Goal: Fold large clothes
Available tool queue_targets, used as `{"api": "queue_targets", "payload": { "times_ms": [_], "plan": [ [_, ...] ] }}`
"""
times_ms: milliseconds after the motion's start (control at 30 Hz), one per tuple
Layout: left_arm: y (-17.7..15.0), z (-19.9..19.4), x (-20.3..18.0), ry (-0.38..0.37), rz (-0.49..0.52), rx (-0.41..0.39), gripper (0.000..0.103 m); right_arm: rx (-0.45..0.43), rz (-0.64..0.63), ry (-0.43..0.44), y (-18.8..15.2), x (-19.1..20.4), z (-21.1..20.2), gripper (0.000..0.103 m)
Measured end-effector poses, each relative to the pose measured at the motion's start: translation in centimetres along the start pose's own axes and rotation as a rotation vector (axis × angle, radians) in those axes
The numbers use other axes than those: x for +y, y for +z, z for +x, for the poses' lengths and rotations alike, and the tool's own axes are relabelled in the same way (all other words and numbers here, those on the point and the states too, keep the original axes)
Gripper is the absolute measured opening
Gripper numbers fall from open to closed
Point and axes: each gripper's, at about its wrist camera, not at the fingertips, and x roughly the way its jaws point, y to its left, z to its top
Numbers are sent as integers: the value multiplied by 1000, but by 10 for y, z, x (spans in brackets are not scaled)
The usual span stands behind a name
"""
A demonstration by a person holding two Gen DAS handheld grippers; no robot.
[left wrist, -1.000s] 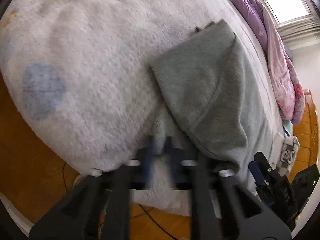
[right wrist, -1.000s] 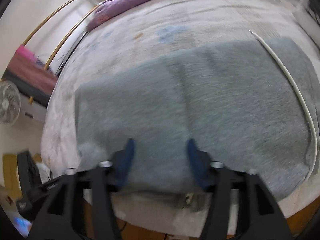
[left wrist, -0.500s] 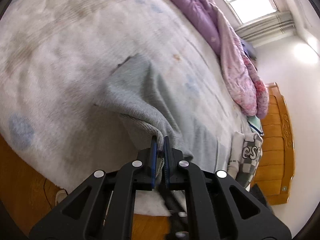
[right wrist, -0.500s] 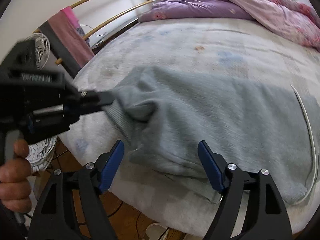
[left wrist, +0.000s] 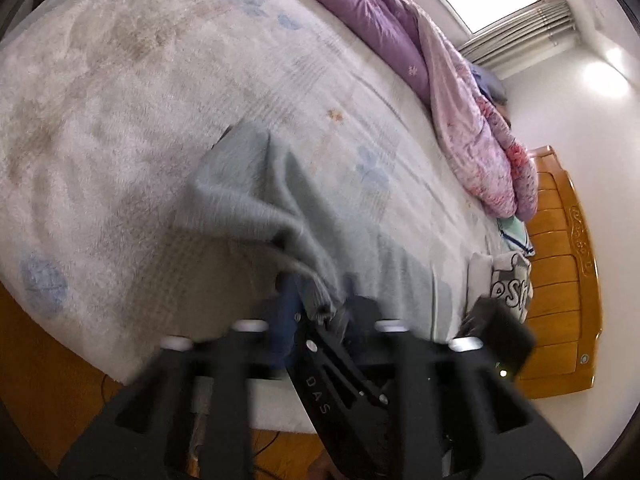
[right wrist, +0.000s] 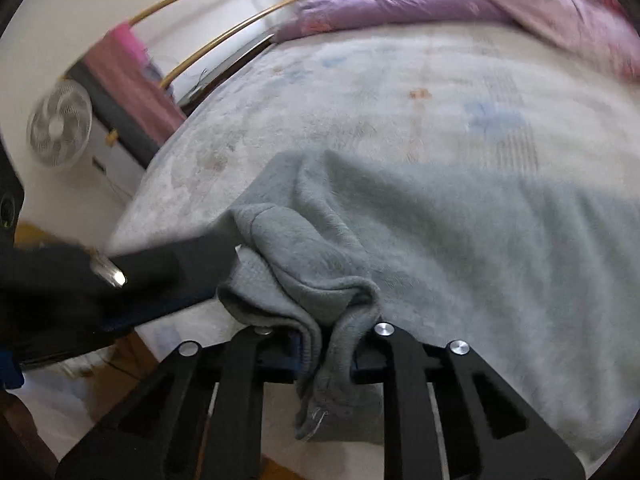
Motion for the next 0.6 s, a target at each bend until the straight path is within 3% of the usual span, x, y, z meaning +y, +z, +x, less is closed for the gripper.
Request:
{"api": "queue_targets", "payload": {
  "times_ms": [167,333,400,500,600],
  "plan": [
    [7,-25,-19,-37,53,-110,60,-63,270,118,-4,-36,-24,11],
    [11,-37,-20,101,46,-218,62,-181,548,210,-9,-77,-62,11],
    [13,-27,-19,157,34,-198,62,-225,610,230,-13,-88,-78,11],
    [12,-1,-27,185,59,-126,62,-298,712,251,-22,-110,-105,11],
    [7,26,-51,159,106,-73,62,-353,829,256,-37,-137,-127,11]
  ]
}}
